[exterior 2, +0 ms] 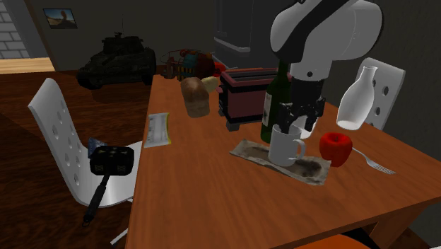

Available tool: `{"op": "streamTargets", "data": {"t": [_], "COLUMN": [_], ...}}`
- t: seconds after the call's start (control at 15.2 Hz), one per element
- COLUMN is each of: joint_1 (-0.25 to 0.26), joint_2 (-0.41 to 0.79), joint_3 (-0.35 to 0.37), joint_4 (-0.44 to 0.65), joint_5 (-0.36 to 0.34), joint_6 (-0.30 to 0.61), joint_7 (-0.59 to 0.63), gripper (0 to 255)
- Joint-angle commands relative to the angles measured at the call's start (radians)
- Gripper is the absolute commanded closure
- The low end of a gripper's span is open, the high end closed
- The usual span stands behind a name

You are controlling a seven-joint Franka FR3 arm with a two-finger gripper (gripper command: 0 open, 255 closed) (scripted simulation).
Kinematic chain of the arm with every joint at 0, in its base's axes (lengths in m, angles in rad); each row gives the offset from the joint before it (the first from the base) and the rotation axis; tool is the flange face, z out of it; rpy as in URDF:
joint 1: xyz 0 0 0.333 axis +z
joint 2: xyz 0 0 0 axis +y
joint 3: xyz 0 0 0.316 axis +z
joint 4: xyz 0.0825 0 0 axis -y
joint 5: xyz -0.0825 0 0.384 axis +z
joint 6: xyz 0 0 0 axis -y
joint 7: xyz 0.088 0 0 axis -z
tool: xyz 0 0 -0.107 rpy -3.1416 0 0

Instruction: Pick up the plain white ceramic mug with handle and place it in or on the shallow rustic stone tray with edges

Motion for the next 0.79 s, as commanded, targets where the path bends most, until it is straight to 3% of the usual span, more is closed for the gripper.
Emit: {"op": "streamTargets", "data": {"t": [0.0,0.26,0.73], "joint_1": [0.000,0.002,0.002], "joint_2": [0.000,-0.046,-0.046], "joint_3": [0.000,0.009,0.009], "joint_4": [0.000,0.093,0.093], "joint_5": [0.000,0.003,0.003], "joint_6": [0.000,-0.139,-0.139], "joint_7": [0.000,0.001,0.001], "gripper": [0,0,0]}}
